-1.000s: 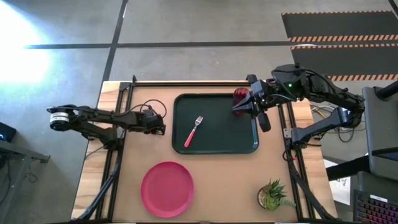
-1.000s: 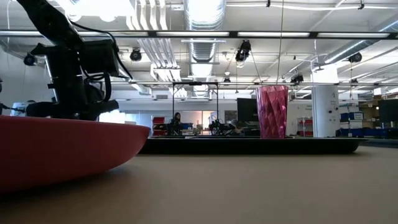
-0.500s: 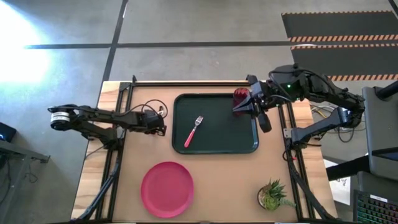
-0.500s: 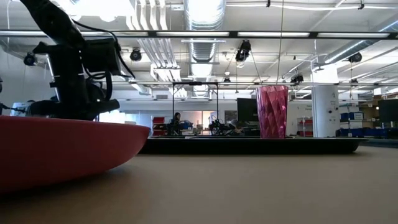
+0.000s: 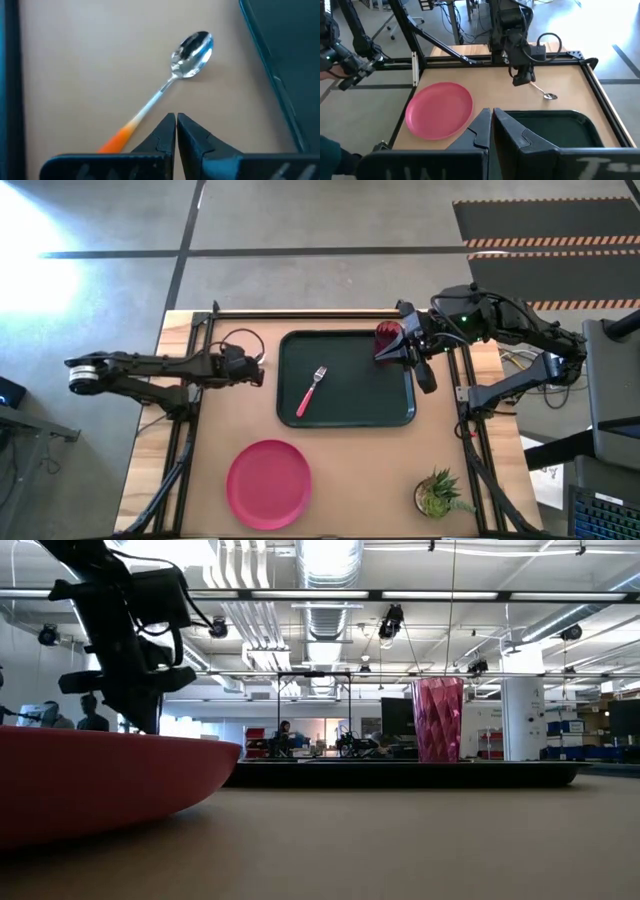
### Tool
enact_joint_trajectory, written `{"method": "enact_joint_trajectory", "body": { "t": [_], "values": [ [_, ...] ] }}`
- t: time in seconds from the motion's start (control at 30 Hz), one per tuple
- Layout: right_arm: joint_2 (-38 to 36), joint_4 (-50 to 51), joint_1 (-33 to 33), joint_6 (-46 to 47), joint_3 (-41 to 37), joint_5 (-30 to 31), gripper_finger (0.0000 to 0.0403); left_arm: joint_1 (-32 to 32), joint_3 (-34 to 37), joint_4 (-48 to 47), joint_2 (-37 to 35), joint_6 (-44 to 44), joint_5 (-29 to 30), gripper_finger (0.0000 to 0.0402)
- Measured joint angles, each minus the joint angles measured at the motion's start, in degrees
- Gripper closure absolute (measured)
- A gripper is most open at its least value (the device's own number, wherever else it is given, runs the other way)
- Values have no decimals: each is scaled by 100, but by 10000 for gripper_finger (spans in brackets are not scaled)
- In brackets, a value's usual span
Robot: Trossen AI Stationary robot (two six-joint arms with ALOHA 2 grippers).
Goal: Pick and place plate/cup/fork/spoon on tray
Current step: Put the orange spoon on the black serving tray to the left of the pink fork
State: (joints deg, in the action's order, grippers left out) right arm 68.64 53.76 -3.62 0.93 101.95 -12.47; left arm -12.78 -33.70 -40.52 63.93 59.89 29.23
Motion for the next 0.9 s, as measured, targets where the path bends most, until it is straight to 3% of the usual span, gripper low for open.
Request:
{"method": "enact_joint_trajectory", "body": {
  "t": [0.3,0.5,0.67,0.9],
  "values": [
    [0,0,0,9,0,0,394,-119,30,806,-103,-1206,-41,394],
    [0,-8,0,191,0,0,394,-550,27,1206,-103,-1858,-275,327],
    [0,-86,0,219,0,0,394,-934,32,1199,-103,-1896,-231,266],
    [0,-327,0,216,0,2,394,-1397,45,1523,-103,-2208,-565,233]
  ]
}}
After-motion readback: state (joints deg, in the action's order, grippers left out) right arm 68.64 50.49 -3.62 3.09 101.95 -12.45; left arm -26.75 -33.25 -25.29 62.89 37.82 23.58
